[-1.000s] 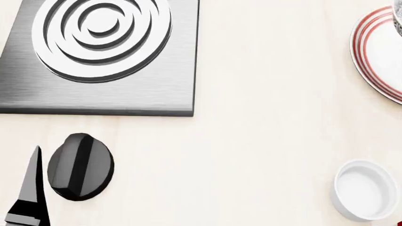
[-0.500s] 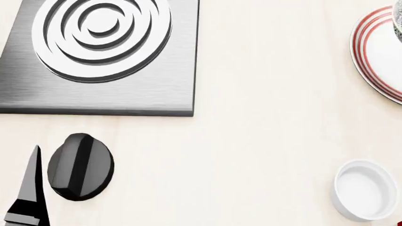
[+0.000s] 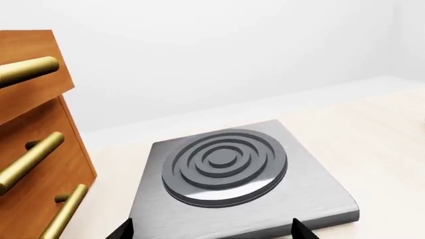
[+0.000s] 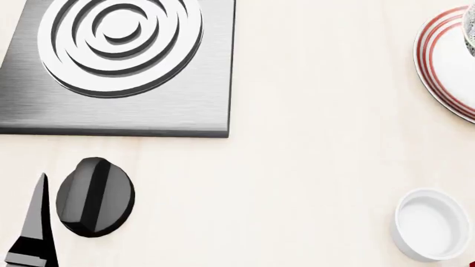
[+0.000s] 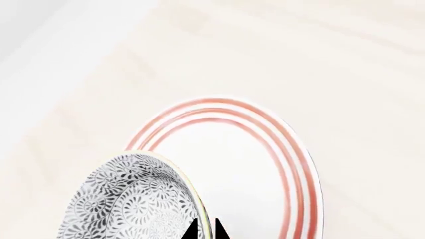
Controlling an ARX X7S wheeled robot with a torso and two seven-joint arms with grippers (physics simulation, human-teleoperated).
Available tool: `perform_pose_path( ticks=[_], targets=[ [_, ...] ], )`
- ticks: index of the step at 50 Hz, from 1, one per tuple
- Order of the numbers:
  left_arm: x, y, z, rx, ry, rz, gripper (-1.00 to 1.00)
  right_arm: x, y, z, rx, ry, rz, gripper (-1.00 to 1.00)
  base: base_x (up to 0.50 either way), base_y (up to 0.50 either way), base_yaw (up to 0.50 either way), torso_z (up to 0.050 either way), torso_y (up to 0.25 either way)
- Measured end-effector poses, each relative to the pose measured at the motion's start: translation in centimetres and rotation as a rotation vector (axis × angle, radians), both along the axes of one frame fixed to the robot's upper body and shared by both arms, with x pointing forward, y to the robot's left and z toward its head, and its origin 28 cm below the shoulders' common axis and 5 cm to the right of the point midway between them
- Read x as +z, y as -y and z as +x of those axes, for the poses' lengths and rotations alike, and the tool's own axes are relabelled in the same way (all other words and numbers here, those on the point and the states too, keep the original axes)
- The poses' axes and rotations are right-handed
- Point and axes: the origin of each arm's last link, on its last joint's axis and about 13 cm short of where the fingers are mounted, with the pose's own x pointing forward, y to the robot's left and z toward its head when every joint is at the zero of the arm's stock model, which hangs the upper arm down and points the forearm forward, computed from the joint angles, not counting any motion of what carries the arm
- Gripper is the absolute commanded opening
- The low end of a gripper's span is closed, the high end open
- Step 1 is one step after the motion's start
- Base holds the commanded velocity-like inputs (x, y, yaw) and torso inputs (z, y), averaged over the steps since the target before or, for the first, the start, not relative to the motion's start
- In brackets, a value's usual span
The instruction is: Pick the akita bowl next to the ramekin and place it on the plate.
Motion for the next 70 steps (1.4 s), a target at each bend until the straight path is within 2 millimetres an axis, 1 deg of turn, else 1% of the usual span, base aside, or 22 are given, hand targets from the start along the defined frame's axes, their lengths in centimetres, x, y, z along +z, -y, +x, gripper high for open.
perform_pose_path(
  ticks=[39,57,70],
  targets=[
    [0.0,-0.1,0.1,0.003,0.0,-0.002,1.0,-1.1,-0.3,1.0,0.007,-0.033,-0.038,-1.0,0.0,0.0,0.0,0.0,0.0],
    [0.0,-0.1,0.0,0.004,0.0,-0.003,1.0,-1.6,-0.5,1.0,0.004,-0.057,-0.072,-1.0,0.0,0.0,0.0,0.0,0.001],
    [0.0,-0.1,0.0,0.003,0.0,-0.004,1.0,-1.5,-0.6,1.4,-0.003,-0.066,-0.095,-1.0,0.0,0.0,0.0,0.0,0.0]
  ],
)
